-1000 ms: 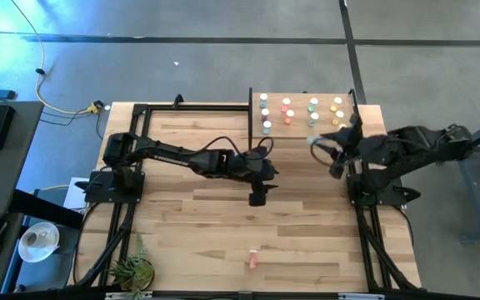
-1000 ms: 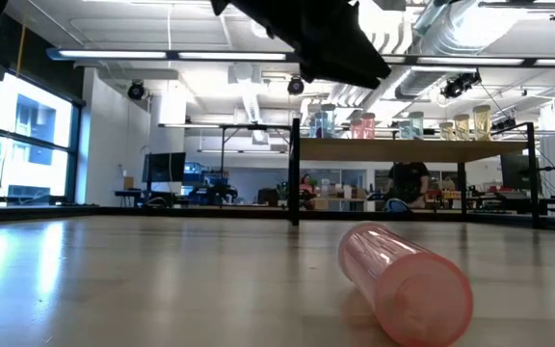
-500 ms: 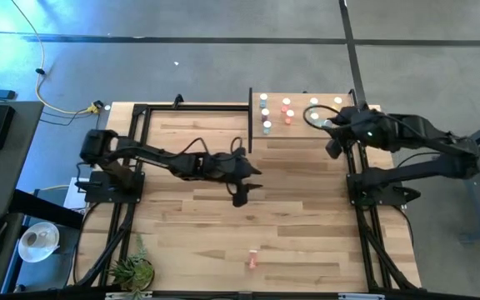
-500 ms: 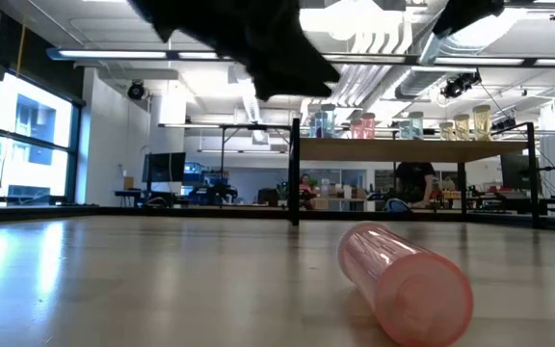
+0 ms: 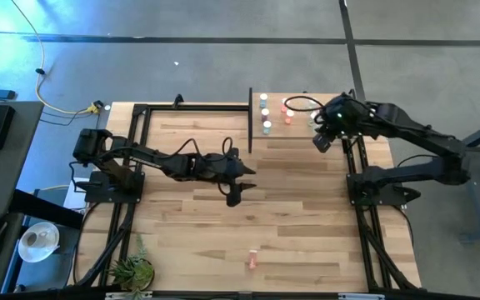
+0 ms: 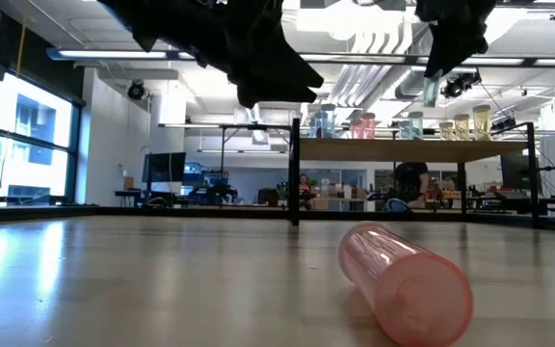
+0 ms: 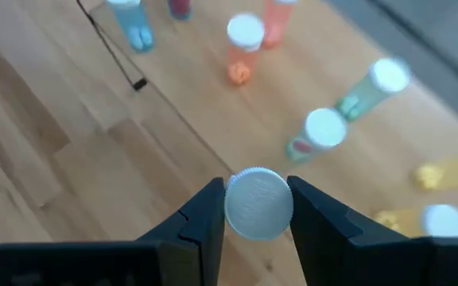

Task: Pick and place medicine bottles onto shelf by color
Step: Put the green pill bottle on the shelf aligned with the green pill bottle

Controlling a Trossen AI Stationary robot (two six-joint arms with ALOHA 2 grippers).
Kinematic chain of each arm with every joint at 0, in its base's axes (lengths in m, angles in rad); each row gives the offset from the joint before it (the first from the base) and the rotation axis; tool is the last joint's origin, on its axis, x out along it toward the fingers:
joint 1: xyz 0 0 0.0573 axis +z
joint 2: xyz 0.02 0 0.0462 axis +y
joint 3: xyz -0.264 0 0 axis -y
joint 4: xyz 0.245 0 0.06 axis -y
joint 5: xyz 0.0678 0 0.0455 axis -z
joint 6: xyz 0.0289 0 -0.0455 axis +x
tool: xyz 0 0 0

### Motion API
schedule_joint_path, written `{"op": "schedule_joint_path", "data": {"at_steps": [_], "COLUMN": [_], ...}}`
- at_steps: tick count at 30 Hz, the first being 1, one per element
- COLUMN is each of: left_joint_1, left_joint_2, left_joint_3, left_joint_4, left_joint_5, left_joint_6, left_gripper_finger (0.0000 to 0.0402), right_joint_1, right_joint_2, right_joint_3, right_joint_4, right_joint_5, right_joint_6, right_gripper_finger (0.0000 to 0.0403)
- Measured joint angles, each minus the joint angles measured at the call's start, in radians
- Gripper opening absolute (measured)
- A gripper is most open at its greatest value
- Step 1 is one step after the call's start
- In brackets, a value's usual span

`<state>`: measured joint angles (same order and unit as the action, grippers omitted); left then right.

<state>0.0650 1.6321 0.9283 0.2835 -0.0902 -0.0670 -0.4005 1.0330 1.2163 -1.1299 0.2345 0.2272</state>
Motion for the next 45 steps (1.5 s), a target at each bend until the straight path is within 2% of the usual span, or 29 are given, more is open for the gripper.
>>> {"op": "schedule_joint_path", "data": {"at_steps": [3, 12, 25, 45], "left_joint_1": [0.0, 0.0, 0.0, 0.0], "left_joint_2": [0.0, 0.0, 0.0, 0.0], "left_joint_3": [0.0, 0.0, 0.0, 0.0], "left_joint_4": [0.001, 0.004, 0.005, -0.004], "left_joint_5": [0.005, 0.008, 0.009, 0.009], "left_joint_6": [-0.001, -0.001, -0.009, -0.009], "left_gripper_finger": [0.02, 0.02, 0.02, 0.02], "right_joint_1": [-0.046, -0.144, -0.145, -0.145], "right_joint_2": [0.033, 0.097, 0.187, 0.199], "right_joint_3": [0.0, 0.0, 0.0, 0.0], "right_joint_4": [-0.011, -0.054, -0.03, -0.016], "right_joint_5": [-0.047, -0.052, -0.052, -0.082], "right_joint_6": [0.013, 0.025, 0.007, 0.007], "right_gripper_finger": [0.0114, 0.0114, 0.0114, 0.0114]}}
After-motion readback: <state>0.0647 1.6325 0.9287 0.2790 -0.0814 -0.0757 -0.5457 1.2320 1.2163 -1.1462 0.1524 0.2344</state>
